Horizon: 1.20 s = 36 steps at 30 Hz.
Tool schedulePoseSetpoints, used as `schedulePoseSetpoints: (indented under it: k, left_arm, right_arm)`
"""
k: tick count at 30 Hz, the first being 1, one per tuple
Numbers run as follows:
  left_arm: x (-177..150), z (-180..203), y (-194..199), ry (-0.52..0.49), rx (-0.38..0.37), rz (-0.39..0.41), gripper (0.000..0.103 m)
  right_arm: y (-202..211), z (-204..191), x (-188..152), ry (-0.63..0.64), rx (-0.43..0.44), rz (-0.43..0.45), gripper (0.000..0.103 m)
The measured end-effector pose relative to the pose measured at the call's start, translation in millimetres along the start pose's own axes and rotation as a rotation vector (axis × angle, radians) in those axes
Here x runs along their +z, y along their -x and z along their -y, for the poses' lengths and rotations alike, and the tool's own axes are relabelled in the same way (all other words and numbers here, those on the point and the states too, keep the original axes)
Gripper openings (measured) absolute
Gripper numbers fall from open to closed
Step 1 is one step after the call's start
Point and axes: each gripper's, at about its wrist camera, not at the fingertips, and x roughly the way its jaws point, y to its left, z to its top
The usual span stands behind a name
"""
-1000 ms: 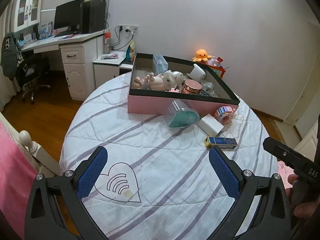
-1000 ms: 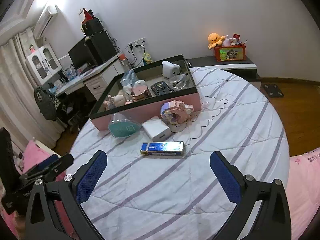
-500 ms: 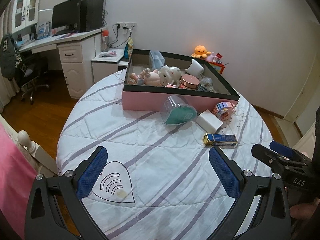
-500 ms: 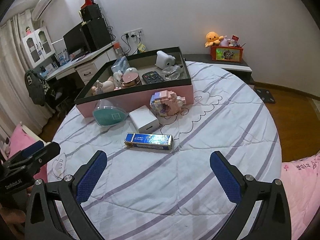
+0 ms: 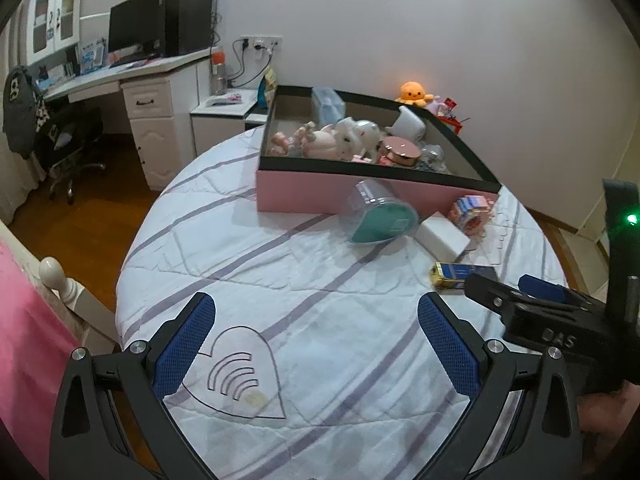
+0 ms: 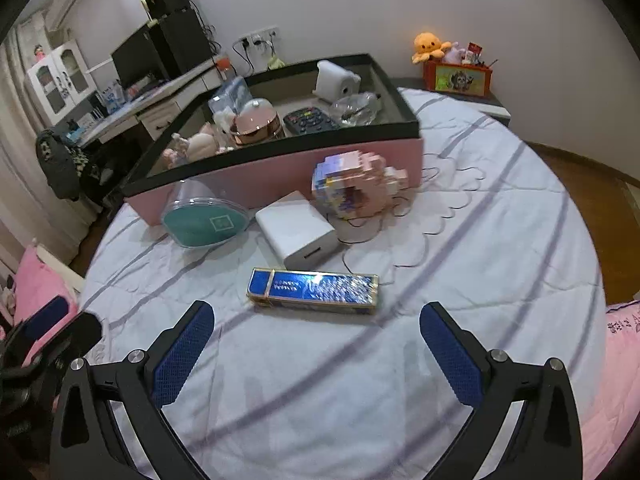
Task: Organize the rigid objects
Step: 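Grasp the blue rectangular box with the right tool while the left tool grasps the clear teal container, then carry the blue box and clear container into the box and release both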
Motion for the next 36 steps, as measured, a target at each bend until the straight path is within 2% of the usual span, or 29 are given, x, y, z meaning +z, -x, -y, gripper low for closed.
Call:
schedulePoseSetpoints:
  k: [5,7,9,10,16,27,31,32,35,36]
  left_arm:
    - [1,-9,-14,0.013,0.007,-0.023,0.102]
    - [3,-10,-18,0.013,0.005,-0.029,0.102]
    - [5,-10,-22,0.012,0.003,-0.031,0.102]
    - [7,-9,-25,0.012,0.0,-0.032,0.102]
    - [19,10,-41,-0.019,-0.023,-0.033,0.102]
    - [51,51,-83,-0.057,-0.026,-0.037,0.102]
    - [54,61,-107,-0.086,0.032,-0.056,0.102]
    - [54,60,-112,-0.083,0.038,-0.067,0.101]
    - [52,53,-118,-0.05,-0.005,-0.094,0.075]
    - [52,51,-115,-0.05,-0.016,-0.083,0.075]
  right_arm:
    - [-28,-6,4,-0.011,-0.054,-0.047,0.103]
    - [-32,-11,2,0.028,-0.087,-0.029,0.102]
    - [-32,-12,-1,0.059,-0.109,-0.016,0.088]
    - [-30,-10,-2,0.069,-0.116,-0.007,0.085]
    - [-21,5,-4,0.087,-0.064,0.0,0.085]
    - [-19,25,4,0.09,-0.053,0.005,0.085]
    - [-20,25,4,0.096,-0.048,0.005,0.085]
    - [-20,26,4,0.097,-0.047,0.005,0.085]
    - [-19,27,4,0.096,-0.04,0.005,0.085]
    - [-18,28,4,0.095,-0.038,0.006,0.085]
